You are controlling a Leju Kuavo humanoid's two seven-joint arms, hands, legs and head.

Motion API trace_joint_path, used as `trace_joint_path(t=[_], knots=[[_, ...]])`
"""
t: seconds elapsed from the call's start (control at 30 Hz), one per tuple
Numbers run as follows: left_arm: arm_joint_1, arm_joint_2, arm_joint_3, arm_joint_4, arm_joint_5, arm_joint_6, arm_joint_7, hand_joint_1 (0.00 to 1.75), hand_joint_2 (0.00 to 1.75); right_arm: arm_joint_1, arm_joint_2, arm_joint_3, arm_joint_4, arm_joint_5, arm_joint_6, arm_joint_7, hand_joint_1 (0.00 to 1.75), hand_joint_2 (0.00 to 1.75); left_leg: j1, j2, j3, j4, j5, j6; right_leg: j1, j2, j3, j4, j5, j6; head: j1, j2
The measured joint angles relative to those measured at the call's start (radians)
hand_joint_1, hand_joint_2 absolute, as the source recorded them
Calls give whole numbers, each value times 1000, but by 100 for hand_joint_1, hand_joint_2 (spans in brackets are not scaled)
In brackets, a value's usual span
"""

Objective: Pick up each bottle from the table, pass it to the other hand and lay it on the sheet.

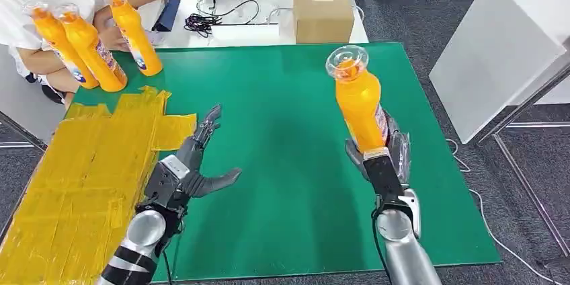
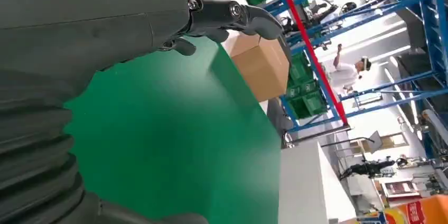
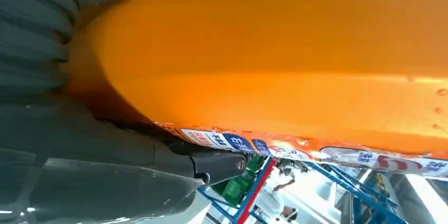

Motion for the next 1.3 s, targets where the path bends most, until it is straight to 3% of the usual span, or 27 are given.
trace_joint_path(t=[0.27, 0.6, 0.93, 1.3], knots=[[-21, 3, -19, 16, 22, -4, 3, 0, 175, -25, 39, 24, 35, -70, 74, -19, 175, 175, 0, 1, 0, 0, 0, 0, 0, 0, 0, 0, 0, 0, 0, 0], [-71, -1, -68, 50, 97, -14, 1, 0, 175, -104, 153, 211, 182, -150, 123, -56, 173, 175, 1, 1, 0, 0, 1, -1, 1, 0, -1, 1, 0, 0, 0, 0], [-96, 0, -78, 75, 199, -26, 0, 0, 175, -128, 207, 396, 343, -145, 117, -120, 175, 175, 1, 0, -1, 0, 1, -1, 1, 0, -1, 1, 0, 0, 0, 0], [-92, 13, -77, 106, 278, -39, 2, 0, 175, -199, 216, 524, 469, -109, 52, -123, 173, 175, 1, 1, -1, 0, 1, -1, 1, 0, -2, 1, 0, 0, 0, 0]])
